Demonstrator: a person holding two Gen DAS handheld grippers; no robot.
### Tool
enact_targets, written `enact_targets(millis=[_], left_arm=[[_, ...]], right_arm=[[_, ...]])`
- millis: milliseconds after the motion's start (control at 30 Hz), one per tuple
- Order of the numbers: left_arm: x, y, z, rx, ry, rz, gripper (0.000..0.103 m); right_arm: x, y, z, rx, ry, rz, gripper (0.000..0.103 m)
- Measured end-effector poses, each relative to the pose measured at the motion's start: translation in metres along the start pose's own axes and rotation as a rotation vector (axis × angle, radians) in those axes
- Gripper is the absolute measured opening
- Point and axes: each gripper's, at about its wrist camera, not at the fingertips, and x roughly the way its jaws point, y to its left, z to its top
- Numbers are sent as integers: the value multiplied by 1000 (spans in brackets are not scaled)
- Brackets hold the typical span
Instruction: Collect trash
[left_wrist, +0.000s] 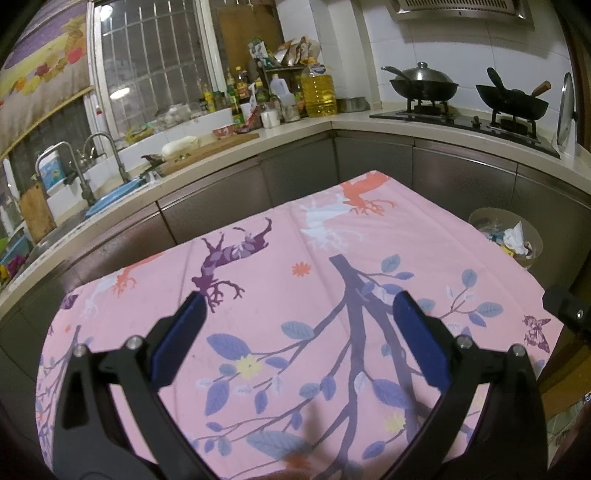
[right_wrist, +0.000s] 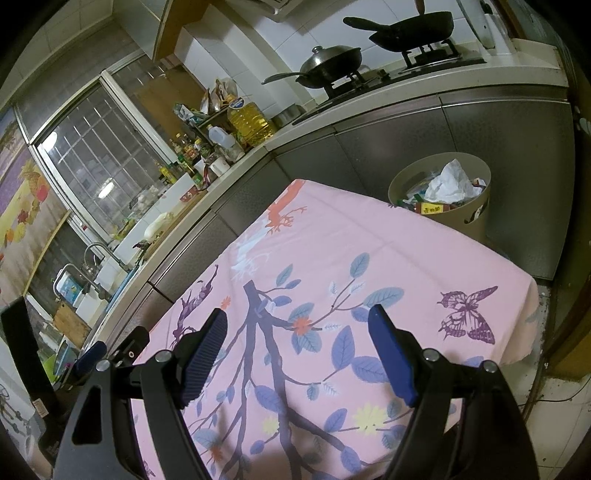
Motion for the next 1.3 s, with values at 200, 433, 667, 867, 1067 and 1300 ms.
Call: enact_targets(millis=[200,433,667,867,1067,1300], left_arm=[[1,1,-1,1,3,-3,97],[2,1,-3,3,7,-3,97],[2,0,-4,1,9,-4,97],[7,-1,-11,5,19,-10,97],[6,-1,-12,5,21,-11,97],[8,-1,-13,12,25,-18,97]], right_arm=[[-1,0,0,1,0,1,76],[-1,1,-2,2,1,1,76],[-1,2,-4,2,2,3,76],[-1,2,-4,3,3,2,76],[-1,4,-7,2,5,3,76],[-1,5,-10,0,7,4,76]])
